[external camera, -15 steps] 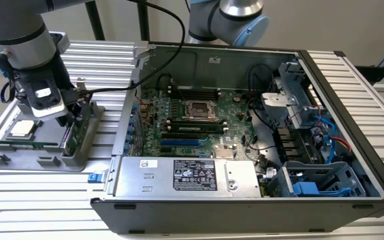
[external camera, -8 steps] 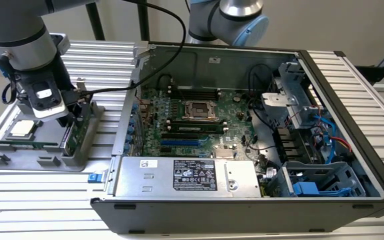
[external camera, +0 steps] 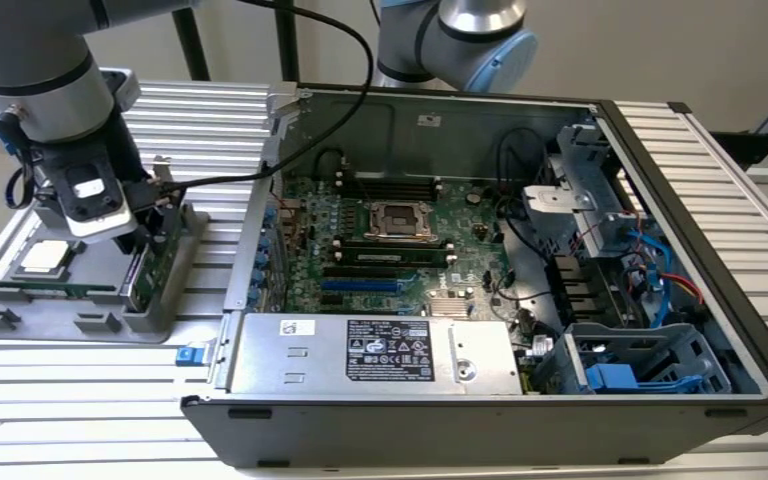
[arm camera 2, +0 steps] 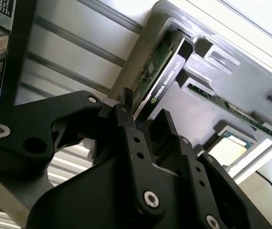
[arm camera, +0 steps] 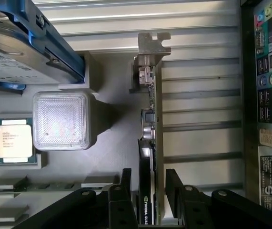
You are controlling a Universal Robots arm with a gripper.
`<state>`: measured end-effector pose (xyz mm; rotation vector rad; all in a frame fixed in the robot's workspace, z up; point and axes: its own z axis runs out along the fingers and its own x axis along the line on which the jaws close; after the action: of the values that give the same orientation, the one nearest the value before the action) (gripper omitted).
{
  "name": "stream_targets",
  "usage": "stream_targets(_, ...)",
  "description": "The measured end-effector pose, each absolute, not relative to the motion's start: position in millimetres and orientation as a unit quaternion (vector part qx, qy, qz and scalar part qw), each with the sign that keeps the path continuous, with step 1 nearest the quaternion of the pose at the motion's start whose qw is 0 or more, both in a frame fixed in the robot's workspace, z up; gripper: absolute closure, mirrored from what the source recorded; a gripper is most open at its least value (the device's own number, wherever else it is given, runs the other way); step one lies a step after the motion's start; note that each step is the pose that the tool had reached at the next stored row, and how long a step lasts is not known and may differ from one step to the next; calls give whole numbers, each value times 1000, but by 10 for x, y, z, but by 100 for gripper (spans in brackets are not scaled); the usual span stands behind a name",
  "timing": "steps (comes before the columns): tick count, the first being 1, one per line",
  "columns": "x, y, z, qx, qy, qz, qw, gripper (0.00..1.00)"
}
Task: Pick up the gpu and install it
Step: 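Pick up the gpu and move the gpu toward the slot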
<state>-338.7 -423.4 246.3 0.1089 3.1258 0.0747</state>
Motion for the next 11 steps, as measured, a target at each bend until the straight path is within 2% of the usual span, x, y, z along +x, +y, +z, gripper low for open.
stream_targets(11,-3405,-4209,2428,35,999,24,7,0)
